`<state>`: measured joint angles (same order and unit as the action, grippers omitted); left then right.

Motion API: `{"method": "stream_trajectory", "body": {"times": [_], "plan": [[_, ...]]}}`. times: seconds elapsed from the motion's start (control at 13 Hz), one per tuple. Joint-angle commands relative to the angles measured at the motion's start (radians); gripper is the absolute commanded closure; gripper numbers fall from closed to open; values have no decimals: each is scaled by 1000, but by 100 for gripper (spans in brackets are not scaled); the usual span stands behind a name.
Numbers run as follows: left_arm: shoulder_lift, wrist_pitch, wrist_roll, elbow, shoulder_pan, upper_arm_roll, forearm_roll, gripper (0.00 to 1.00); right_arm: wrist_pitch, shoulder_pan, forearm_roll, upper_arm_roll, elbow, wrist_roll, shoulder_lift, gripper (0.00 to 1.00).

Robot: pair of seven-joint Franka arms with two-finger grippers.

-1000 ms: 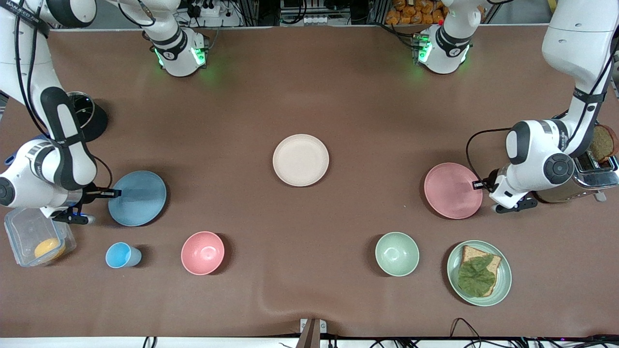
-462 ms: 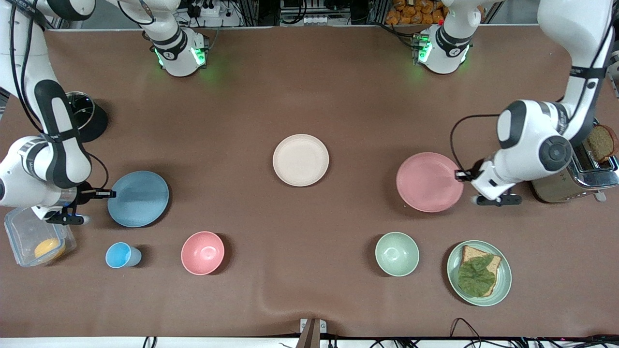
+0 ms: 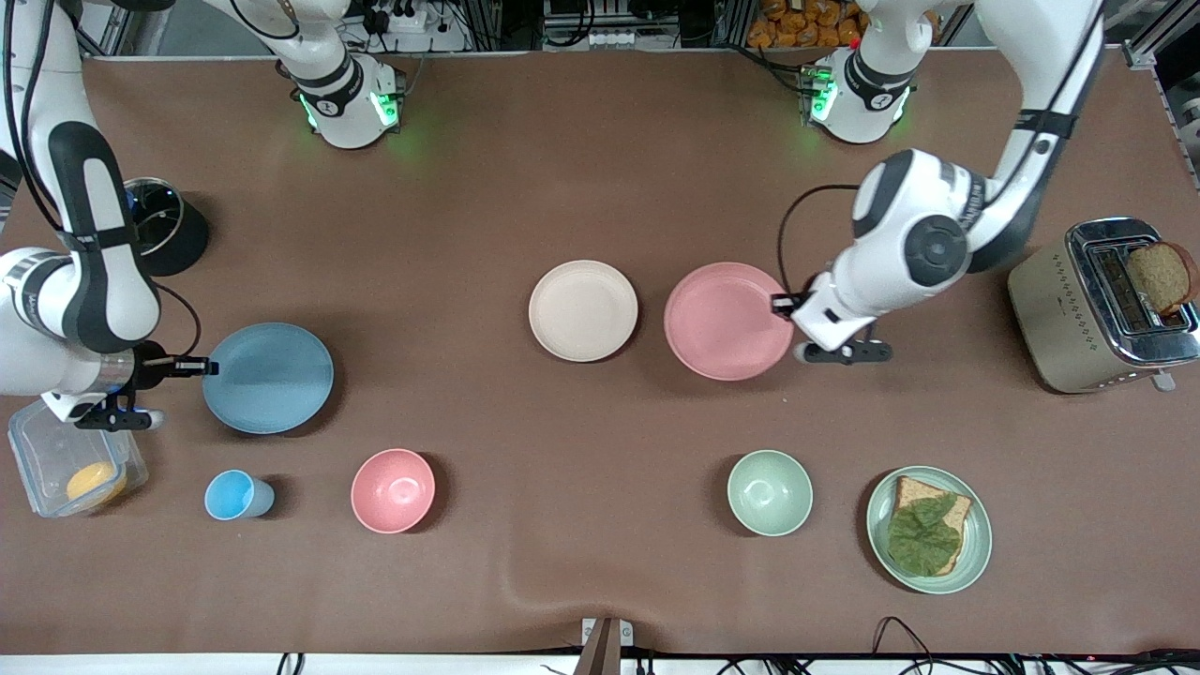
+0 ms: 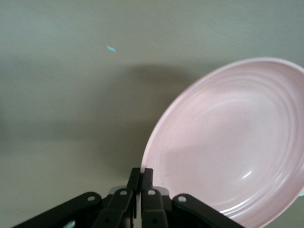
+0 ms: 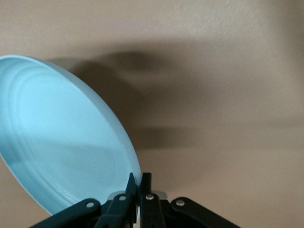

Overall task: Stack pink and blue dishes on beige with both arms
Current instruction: 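Slide the pink plate with the left gripper onto the beige plate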

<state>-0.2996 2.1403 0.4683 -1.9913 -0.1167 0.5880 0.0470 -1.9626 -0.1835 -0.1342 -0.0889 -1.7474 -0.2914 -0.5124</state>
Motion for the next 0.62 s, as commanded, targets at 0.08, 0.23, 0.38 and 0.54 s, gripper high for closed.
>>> {"method": "stream_trajectory", "body": {"times": [0.08, 0.23, 0.38, 0.54], "plan": [[-71, 111, 171, 19, 144, 10, 17, 100, 96, 9, -125, 6, -37, 17, 75, 100], [-117, 183, 258, 17, 218, 9, 8, 100, 94, 15, -178, 6, -104, 24, 116, 100], [-165, 252, 309, 19, 279, 4, 7, 100, 90, 41, -232, 5, -153, 31, 144, 100], [-208, 297, 325, 19, 304, 4, -4, 100, 91, 83, -234, 5, -170, 104, 172, 100]]}}
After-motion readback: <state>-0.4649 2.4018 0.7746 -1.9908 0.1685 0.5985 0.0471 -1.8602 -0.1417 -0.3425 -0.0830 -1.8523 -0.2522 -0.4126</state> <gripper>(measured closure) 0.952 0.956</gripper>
